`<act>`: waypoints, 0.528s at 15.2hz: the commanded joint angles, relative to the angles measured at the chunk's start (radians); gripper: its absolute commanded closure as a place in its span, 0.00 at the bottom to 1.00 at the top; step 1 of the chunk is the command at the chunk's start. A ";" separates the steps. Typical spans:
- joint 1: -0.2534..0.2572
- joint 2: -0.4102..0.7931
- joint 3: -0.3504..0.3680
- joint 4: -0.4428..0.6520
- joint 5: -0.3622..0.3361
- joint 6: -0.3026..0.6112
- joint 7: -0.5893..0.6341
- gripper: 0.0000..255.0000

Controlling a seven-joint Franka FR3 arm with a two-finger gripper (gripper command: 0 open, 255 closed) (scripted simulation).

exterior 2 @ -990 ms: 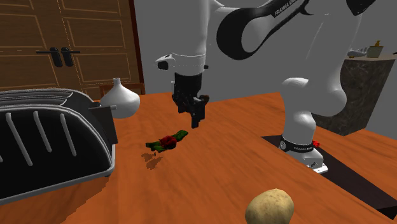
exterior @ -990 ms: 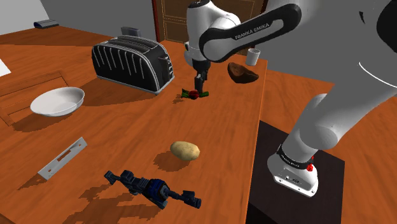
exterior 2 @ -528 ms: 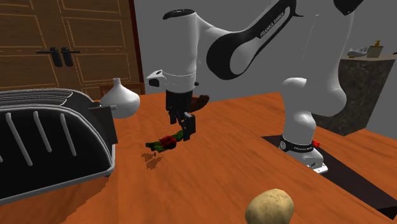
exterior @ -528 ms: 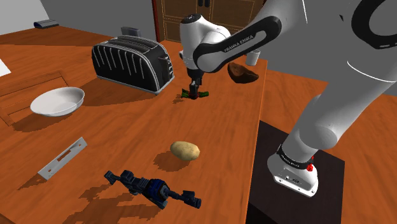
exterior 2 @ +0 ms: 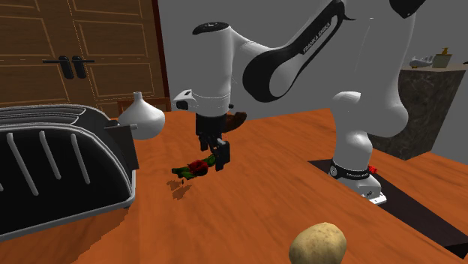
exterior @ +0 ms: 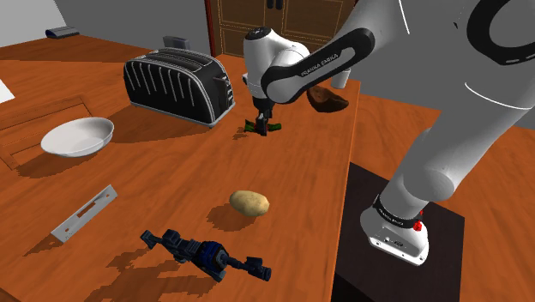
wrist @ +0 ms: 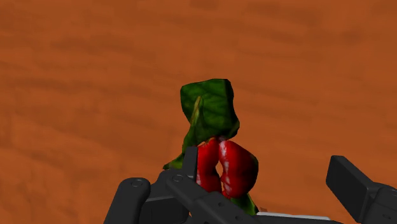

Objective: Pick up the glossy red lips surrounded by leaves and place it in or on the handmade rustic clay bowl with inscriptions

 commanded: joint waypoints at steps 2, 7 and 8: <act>0.000 0.000 0.000 0.000 0.000 0.000 0.000 0.00; 0.000 0.000 0.000 0.000 0.000 0.000 0.000 1.00; 0.000 0.000 0.000 0.000 0.000 0.000 0.000 1.00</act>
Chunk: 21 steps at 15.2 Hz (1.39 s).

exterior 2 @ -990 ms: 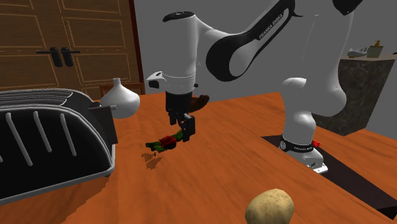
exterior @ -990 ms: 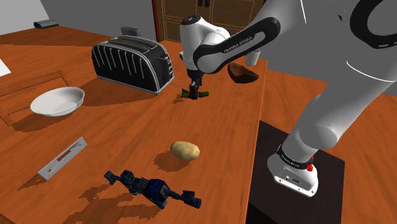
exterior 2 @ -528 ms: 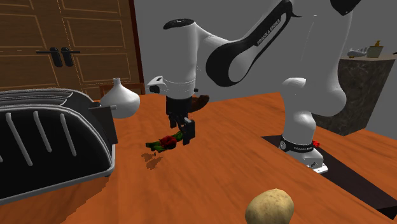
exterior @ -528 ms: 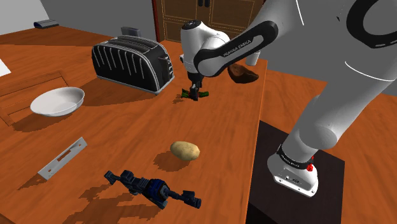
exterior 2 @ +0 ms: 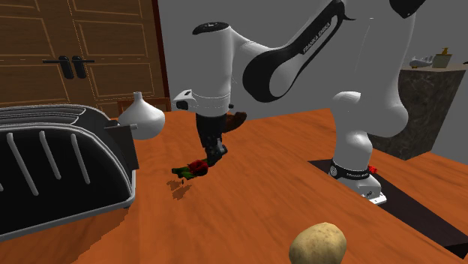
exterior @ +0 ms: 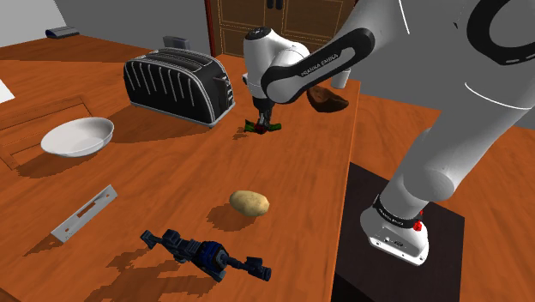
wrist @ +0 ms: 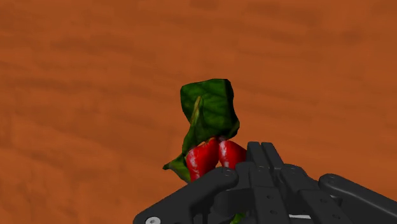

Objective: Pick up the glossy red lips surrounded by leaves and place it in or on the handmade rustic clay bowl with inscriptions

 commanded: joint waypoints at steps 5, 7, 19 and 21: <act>0.000 0.000 0.000 0.000 0.000 0.000 0.000 0.00; 0.001 0.113 -0.002 0.161 0.008 -0.115 -0.106 0.00; -0.004 0.314 -0.005 0.346 -0.014 -0.199 -0.231 0.00; -0.004 0.314 -0.005 0.346 -0.014 -0.199 -0.231 0.00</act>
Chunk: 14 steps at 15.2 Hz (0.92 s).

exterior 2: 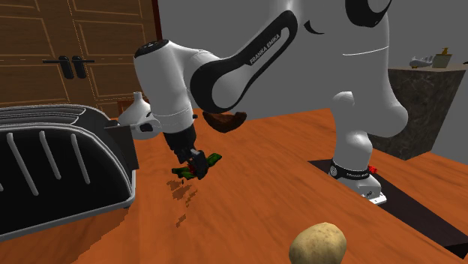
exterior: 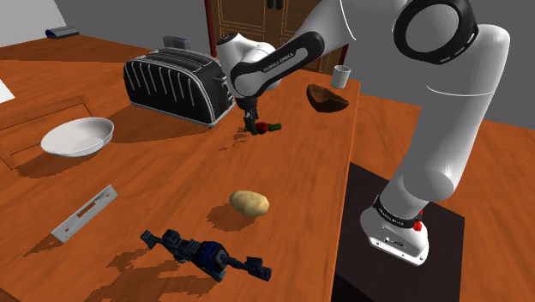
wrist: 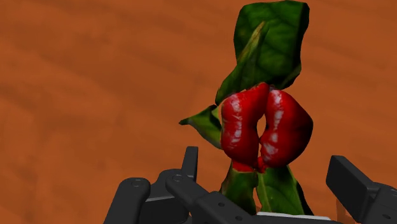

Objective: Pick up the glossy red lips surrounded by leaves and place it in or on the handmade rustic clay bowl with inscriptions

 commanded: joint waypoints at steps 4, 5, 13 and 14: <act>0.000 0.000 0.000 -0.001 0.000 0.001 0.000 0.00; 0.000 0.000 0.000 -0.001 0.000 0.001 0.000 0.00; 0.000 0.000 0.000 -0.001 0.000 0.001 0.000 1.00; 0.000 0.000 0.000 -0.001 0.000 0.001 0.000 1.00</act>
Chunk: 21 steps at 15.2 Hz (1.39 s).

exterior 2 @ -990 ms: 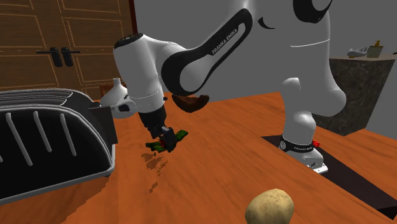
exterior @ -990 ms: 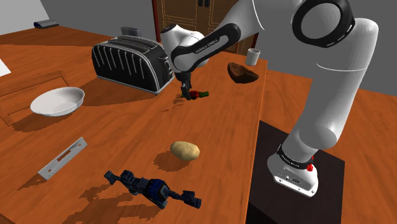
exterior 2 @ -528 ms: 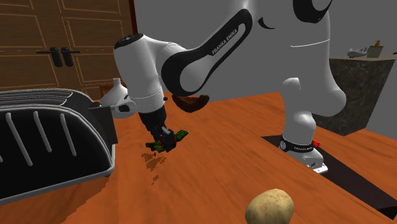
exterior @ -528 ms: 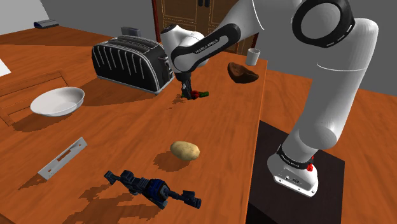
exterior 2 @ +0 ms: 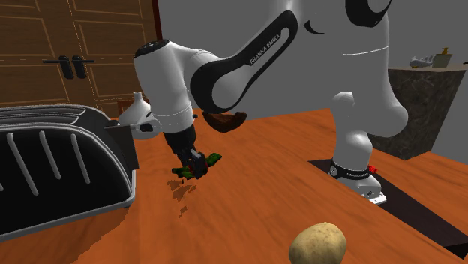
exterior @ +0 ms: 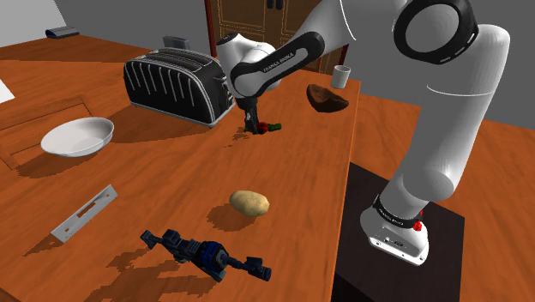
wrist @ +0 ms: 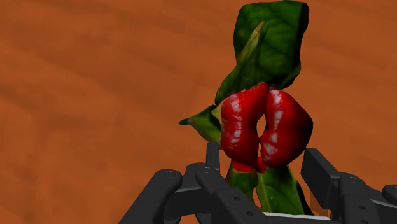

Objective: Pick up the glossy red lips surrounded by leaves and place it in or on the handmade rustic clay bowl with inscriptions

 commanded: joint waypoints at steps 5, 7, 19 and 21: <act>-0.001 -0.024 0.002 0.023 0.010 -0.045 -0.014 1.00; -0.001 -0.035 0.003 0.036 0.014 -0.068 -0.020 1.00; 0.000 -0.085 0.008 0.133 0.034 -0.210 -0.056 1.00; 0.001 -0.091 0.008 0.153 0.037 -0.235 -0.062 1.00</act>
